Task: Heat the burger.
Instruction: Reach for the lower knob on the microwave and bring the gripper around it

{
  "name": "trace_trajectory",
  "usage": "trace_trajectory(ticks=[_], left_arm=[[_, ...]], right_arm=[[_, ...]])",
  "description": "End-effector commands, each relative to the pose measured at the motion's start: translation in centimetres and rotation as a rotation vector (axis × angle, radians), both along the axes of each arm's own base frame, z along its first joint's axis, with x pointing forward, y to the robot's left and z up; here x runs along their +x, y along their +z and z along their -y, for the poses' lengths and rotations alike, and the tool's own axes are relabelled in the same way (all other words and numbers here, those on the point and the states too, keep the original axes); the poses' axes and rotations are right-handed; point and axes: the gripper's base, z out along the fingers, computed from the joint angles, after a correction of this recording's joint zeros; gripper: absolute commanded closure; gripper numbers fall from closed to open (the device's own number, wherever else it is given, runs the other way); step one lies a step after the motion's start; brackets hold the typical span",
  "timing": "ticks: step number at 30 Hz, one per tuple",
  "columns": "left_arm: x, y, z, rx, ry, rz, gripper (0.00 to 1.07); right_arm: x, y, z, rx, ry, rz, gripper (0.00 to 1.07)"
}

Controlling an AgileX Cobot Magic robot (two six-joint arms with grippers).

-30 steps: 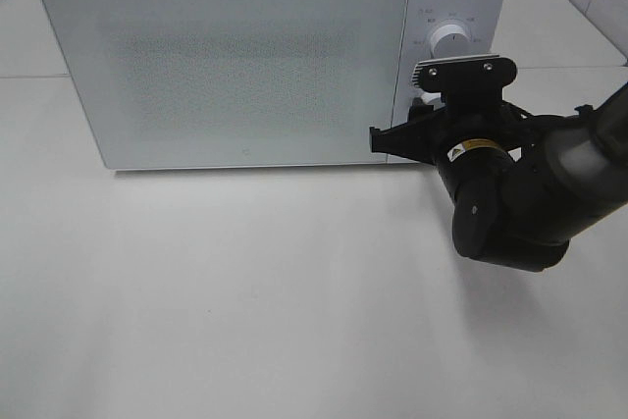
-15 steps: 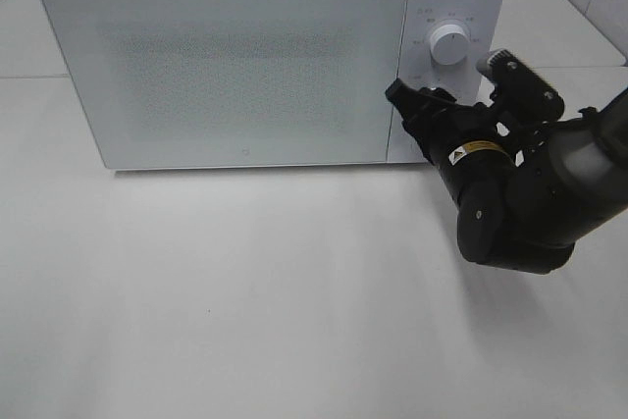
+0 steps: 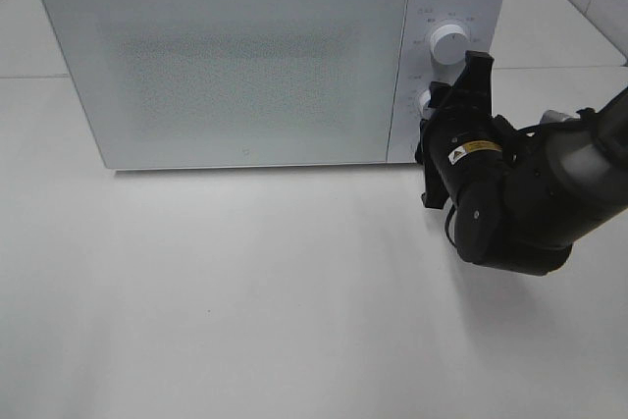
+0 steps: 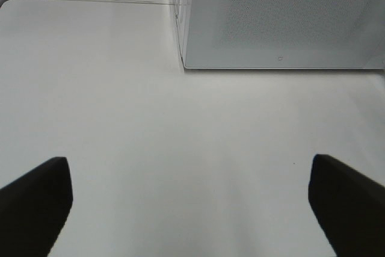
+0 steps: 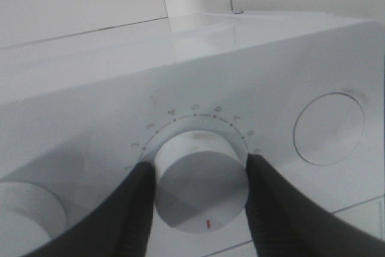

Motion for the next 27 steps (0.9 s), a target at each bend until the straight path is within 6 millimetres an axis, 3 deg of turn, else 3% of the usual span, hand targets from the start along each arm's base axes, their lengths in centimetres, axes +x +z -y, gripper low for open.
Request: trace_trajectory(ticks=[1, 19, 24, 25, 26, 27], left_arm=[[-0.03, 0.02, 0.03, -0.005, 0.003, 0.009, 0.06], [-0.03, 0.02, 0.03, -0.005, 0.003, 0.009, 0.06], [-0.03, 0.02, 0.03, -0.005, 0.003, 0.009, 0.06], [-0.03, 0.02, 0.03, -0.005, 0.003, 0.009, 0.06], [-0.03, 0.02, 0.03, -0.005, 0.003, 0.009, 0.06], [-0.03, 0.02, 0.03, -0.005, 0.003, 0.009, 0.06]], right_arm=[[1.09, 2.84, 0.43, 0.113, -0.063, 0.266, 1.07], [1.02, 2.75, 0.53, 0.095, -0.067, 0.26, 1.02], [1.01, 2.74, 0.58, 0.063, -0.071, 0.259, 0.89], [1.01, 2.73, 0.62, 0.052, -0.074, 0.258, 0.79], [1.01, 2.73, 0.62, 0.052, -0.074, 0.258, 0.79], [1.01, 2.71, 0.68, 0.052, -0.081, 0.256, 0.7]])
